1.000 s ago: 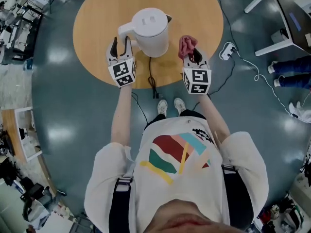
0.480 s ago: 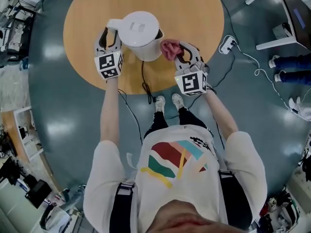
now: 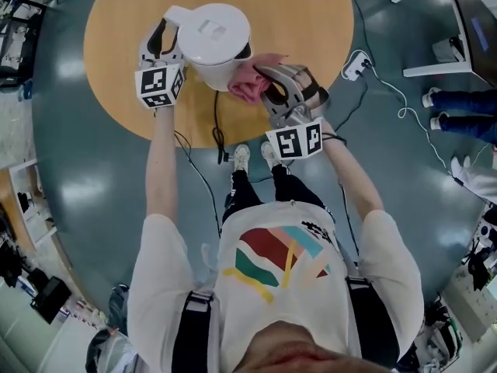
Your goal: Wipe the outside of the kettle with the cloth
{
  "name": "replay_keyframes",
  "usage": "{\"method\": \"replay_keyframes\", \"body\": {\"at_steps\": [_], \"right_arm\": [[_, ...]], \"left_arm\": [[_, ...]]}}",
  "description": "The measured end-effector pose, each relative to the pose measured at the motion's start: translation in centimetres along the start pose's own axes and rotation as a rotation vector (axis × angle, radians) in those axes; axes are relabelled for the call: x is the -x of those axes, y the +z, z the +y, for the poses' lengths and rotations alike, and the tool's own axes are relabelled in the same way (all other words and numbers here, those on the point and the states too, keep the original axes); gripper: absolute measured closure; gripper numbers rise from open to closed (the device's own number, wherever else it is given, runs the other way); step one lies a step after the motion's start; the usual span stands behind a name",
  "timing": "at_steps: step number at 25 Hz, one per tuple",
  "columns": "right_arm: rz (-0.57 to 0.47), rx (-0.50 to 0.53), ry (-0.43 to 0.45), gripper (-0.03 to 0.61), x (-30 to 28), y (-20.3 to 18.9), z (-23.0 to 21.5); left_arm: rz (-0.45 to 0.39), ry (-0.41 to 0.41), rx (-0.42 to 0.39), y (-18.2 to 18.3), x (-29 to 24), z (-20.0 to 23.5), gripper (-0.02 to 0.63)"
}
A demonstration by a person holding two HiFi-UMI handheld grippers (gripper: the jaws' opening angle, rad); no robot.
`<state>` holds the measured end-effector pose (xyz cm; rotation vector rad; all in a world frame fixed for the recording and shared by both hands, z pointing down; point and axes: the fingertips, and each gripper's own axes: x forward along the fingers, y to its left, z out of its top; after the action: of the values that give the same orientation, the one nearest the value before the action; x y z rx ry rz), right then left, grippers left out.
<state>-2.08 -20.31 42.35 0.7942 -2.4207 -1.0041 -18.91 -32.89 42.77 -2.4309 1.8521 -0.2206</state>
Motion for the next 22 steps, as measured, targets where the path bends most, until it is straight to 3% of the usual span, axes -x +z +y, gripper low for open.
{"method": "replay_keyframes", "body": {"at_steps": [7,11,14,16,22], "right_arm": [[-0.037,0.008,0.048,0.531,-0.4,-0.4,0.0],[-0.075,0.113,0.039,0.531,0.4,0.4,0.3],[-0.121,0.205,0.013,0.532,1.1,0.7,0.0],[-0.151,0.240,-0.017,0.532,1.5,0.9,-0.8],[-0.197,0.237,-0.108,0.531,2.0,1.1,-3.0]], "left_arm": [[-0.002,0.004,0.089,-0.3,0.5,0.0,0.390],[-0.011,0.060,0.101,0.1,2.8,0.4,0.390],[-0.025,0.125,0.159,0.2,5.7,0.7,0.390],[-0.018,0.162,0.143,0.3,7.6,0.1,0.390],[0.001,0.209,0.137,0.1,11.4,-2.8,0.390]]}}
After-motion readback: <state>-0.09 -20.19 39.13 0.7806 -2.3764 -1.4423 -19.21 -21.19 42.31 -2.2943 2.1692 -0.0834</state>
